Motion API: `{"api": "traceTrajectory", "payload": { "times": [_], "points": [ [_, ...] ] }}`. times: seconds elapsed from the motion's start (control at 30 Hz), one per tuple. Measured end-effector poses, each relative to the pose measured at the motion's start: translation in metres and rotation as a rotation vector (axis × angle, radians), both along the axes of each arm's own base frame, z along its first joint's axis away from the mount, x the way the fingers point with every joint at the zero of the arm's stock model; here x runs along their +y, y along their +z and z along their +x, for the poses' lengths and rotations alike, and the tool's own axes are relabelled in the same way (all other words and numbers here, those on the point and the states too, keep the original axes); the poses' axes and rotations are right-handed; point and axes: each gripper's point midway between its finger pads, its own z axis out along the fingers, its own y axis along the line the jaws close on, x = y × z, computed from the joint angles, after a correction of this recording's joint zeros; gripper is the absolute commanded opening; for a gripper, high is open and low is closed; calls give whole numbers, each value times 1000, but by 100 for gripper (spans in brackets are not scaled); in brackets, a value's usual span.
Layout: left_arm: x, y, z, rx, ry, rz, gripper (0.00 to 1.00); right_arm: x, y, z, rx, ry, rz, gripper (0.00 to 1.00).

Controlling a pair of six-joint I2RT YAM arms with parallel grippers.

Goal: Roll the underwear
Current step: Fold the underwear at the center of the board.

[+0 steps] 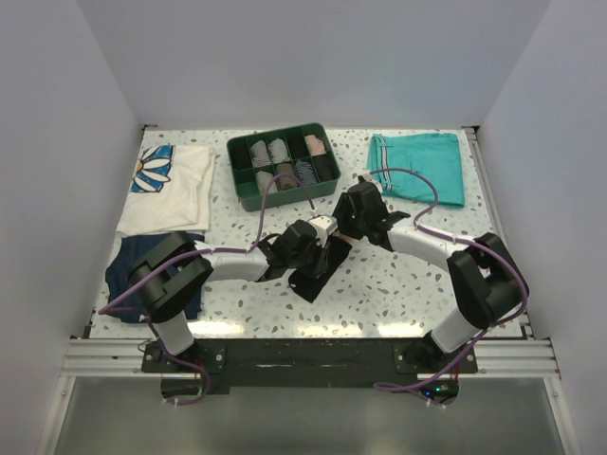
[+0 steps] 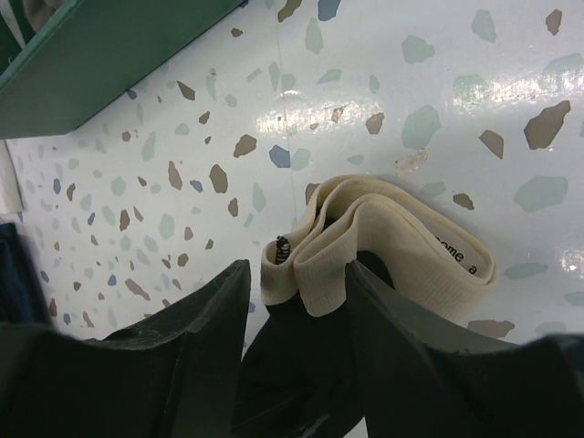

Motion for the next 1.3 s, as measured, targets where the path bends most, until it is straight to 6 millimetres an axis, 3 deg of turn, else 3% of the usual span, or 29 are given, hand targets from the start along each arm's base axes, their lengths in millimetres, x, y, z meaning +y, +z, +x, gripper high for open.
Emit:
{"api": "traceTrajectory", "payload": {
  "times": [0.27,0.4,0.5,0.67,0.77,0.97,1.3],
  "points": [
    [0,0,0,0,-2,0,22,-3,0,0,-1,-1,-18,53],
    [0,0,-1,0,-2,1,22,0,0,4,8,3,-28,48],
    [0,0,-1,0,-2,0,22,1,-3,7,18,6,-38,41],
    [0,0,-1,1,-3,1,21,-1,-6,5,32,9,-54,15],
    [0,0,-1,1,-3,1,21,-2,-7,4,36,7,-58,9],
    [0,-1,-1,1,-4,1,21,-7,-8,1,33,-5,-69,8],
    [2,-4,-6,0,-11,5,21,-35,-3,-14,15,-55,-84,8]
  ]
}}
